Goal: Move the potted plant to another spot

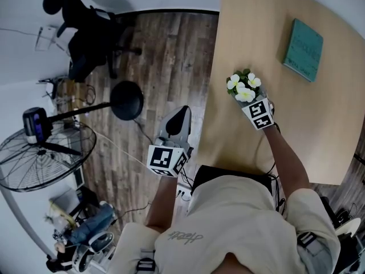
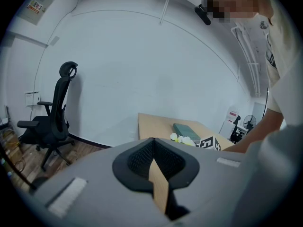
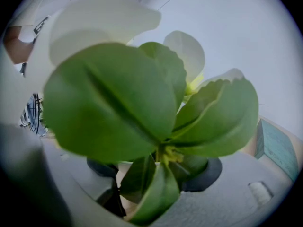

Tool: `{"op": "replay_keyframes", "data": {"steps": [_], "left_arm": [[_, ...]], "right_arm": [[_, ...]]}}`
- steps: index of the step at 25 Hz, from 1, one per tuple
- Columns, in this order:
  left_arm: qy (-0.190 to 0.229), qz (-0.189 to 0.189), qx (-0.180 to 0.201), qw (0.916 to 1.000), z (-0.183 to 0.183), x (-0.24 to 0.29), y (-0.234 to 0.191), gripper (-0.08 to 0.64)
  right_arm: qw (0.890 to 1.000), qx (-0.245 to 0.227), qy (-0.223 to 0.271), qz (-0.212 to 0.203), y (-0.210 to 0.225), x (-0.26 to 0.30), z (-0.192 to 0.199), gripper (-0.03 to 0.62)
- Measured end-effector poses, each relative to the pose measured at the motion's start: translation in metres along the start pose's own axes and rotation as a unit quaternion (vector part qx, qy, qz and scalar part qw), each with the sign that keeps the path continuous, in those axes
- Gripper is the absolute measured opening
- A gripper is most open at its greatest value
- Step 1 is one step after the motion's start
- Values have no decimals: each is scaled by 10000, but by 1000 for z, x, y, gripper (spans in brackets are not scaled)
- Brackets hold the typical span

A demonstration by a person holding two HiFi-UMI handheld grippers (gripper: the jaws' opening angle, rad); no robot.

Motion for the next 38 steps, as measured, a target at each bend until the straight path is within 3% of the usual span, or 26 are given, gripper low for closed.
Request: {"op": "replay_keyframes", "data": {"steps": [20, 34, 38], "left_arm": [[68, 67, 111, 9999, -3, -8, 11, 20], [244, 304, 294, 9988, -11, -5, 50, 20], [314, 404, 408, 9979, -15, -4, 69, 20]], "right_arm": [[9995, 114, -272, 98, 3, -5, 21, 382], [9993, 350, -106, 28, 0, -63, 44, 380], [9991, 417, 25, 76, -1, -95, 50, 352]]}}
Point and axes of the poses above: the fingertips, and each gripper's own axes: x forward along the fingers, y to its right, z out of its underside, the point moved 6 cm from there along -x, backward along the fingers, and after that the axes turned 7 degrees about -y, right-handed, at the moved point
